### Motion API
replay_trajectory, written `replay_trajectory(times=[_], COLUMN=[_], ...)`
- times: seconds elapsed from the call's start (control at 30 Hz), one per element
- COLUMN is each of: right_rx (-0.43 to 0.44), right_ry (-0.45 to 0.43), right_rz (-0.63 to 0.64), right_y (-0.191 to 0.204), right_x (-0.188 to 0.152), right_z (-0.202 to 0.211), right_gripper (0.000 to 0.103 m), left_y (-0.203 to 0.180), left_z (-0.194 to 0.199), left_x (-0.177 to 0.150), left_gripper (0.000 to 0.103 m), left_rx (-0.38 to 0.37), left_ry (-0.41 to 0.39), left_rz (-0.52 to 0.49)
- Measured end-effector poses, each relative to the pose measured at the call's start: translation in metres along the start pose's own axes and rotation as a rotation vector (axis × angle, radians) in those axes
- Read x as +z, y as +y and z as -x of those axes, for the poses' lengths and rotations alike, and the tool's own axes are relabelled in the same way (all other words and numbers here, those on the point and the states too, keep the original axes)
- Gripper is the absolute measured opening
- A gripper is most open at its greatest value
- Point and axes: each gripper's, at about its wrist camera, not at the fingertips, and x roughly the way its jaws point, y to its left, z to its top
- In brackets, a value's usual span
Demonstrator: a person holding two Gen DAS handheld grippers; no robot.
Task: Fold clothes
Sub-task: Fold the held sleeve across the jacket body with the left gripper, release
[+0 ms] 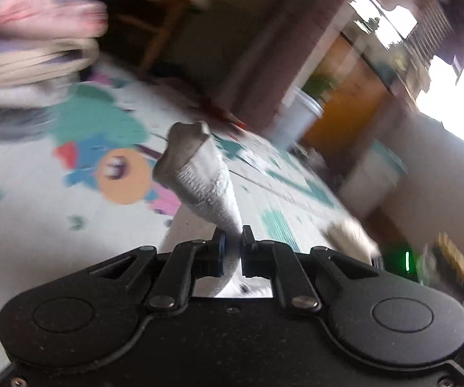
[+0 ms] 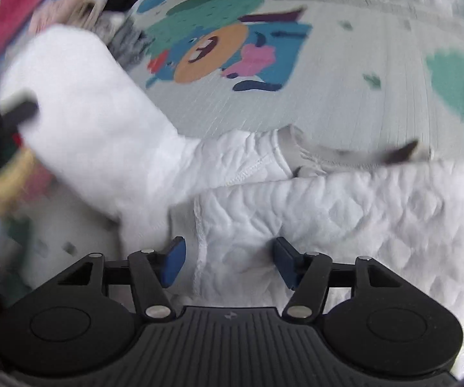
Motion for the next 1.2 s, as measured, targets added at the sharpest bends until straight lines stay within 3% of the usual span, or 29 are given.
replay_trajectory(times=[0.07,0.27,0.37,0.47,0.53,0.63,0.77,0.8,0.87,0.93,1.07,1.13,1.2], right_rx=[0.072,0.019,0.079,0.108,0.094,0.11,0.121,0.114,0.08,0.025,-0.044,-0.056,-0.061], right_ry=[0.017,0.156,0.119,-0.001,-0.139,-0.26,-0.252,-0.251,-0.264,-0.291,-0.297,-0.275,-0.25], right_rz=[-0.095,0.03,-0.087,-0.198,-0.211,-0.249,-0.194,-0.166,-0.141,-0.053,0.23,0.334,0.422], right_y=[-0.019,-0.054,-0.081,-0.102,-0.106,-0.111,-0.104,-0.101,-0.098,-0.09,-0.06,-0.045,-0.032], right_x=[0.01,0.032,0.028,0.014,0.005,0.005,0.016,0.019,0.021,0.022,0.021,0.018,0.012], right_z=[0.011,0.066,0.094,0.112,0.123,0.126,0.116,0.114,0.112,0.114,0.115,0.106,0.093], right_gripper=[0.054,0.054,0.054,0.054,0.054,0.054,0.054,0.054,0.054,0.054,0.051,0.045,0.04], left_y=[-0.021,-0.076,-0.091,-0.098,-0.099,-0.107,-0.113,-0.111,-0.108,-0.105,-0.098,-0.085,-0.066], left_z=[-0.013,-0.049,-0.066,-0.078,-0.086,-0.101,-0.118,-0.114,-0.105,-0.096,-0.077,-0.059,-0.064], left_x=[-0.008,-0.048,-0.068,-0.084,-0.086,-0.089,-0.092,-0.09,-0.086,-0.081,-0.073,-0.064,-0.067], left_gripper=[0.007,0.007,0.007,0.007,0.007,0.007,0.007,0.007,0.024,0.047,0.047,0.044,0.042], left_rx=[-0.02,-0.029,-0.009,0.029,0.047,0.07,0.11,0.087,0.042,-0.002,-0.081,-0.012,0.048], left_ry=[0.024,0.114,0.165,0.188,0.202,0.221,0.264,0.268,0.275,0.282,0.29,0.237,0.269], left_rz=[-0.093,-0.451,-0.565,-0.65,-0.669,-0.695,-0.673,-0.66,-0.636,-0.611,-0.562,-0.552,-0.584])
